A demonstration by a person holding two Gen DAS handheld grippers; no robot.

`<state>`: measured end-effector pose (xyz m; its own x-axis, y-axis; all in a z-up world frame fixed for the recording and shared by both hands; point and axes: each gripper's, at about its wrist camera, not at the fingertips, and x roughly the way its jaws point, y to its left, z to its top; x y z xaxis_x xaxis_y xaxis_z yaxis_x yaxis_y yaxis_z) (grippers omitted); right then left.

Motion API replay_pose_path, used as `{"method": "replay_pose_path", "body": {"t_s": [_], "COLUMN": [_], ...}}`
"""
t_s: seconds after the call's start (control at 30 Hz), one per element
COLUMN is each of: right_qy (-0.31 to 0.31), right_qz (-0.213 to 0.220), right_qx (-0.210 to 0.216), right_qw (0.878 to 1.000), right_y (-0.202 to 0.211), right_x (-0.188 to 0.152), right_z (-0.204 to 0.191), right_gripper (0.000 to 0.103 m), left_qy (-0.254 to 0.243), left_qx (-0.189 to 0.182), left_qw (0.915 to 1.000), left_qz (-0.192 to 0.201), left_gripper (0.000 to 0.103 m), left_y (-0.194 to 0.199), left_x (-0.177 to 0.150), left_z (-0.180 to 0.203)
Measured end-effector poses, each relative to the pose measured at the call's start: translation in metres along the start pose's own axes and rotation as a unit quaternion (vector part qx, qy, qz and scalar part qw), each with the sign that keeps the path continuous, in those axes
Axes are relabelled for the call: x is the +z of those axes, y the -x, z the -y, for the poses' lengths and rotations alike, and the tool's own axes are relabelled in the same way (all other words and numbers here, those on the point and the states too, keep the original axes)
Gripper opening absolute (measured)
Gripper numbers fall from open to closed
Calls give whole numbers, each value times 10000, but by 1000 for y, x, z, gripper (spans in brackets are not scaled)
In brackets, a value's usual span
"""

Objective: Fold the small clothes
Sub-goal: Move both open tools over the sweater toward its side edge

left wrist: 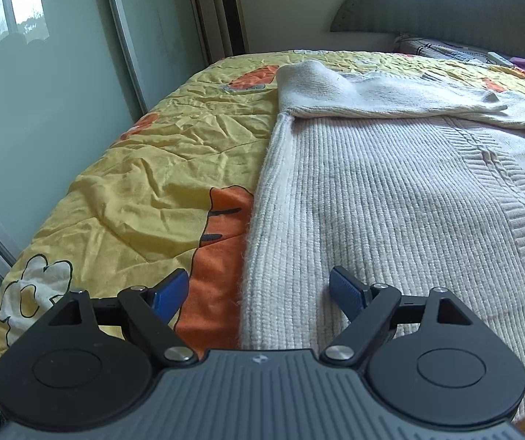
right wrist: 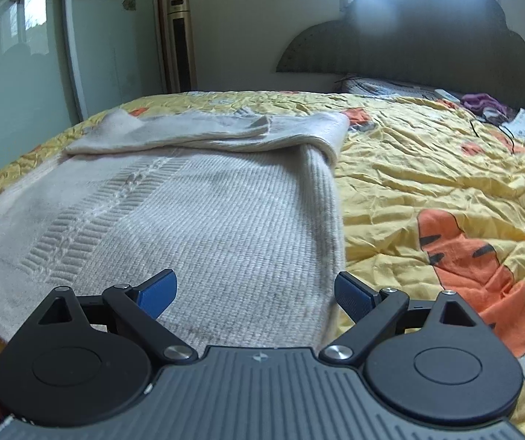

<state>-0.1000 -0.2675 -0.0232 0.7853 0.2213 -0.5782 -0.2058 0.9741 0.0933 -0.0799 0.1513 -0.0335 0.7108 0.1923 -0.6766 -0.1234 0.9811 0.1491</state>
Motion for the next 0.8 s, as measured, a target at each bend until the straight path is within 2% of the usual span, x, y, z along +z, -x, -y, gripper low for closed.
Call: {"method": "replay_pose_path", "body": {"t_s": [0.1, 0.23, 0.33, 0.53, 0.7, 0.8], "right_qy": [-185, -115, -135, -400, -468, -366], "right_qz": [-73, -296, -553, -562, -571, -611], "right_qx": [72, 151, 256, 422, 663, 680], "right_qw": [9998, 9994, 9980, 9967, 9951, 9951], "right_y": [2, 4, 2, 8, 12, 15], "right_x": [-4, -12, -18, -21, -22, -23], "right_z": [8, 10, 12, 17, 18, 16], "right_gripper": [96, 101, 102, 102, 95, 93], "left_qy": [26, -103, -274, -219, -109, -47], "left_qx": [-122, -565, -627, -948, -1380, -1498], "left_qw": [9999, 9984, 9976, 9953, 9899, 9878], "left_qz": [-19, 4, 45, -26, -310, -424], "left_gripper": [84, 84, 84, 84, 84, 84], "left_y": [2, 11, 16, 19, 19, 17], "left_x": [-2, -10, -17, -22, -24, -25], "left_z": [-3, -7, -7, -16, -21, -23]}}
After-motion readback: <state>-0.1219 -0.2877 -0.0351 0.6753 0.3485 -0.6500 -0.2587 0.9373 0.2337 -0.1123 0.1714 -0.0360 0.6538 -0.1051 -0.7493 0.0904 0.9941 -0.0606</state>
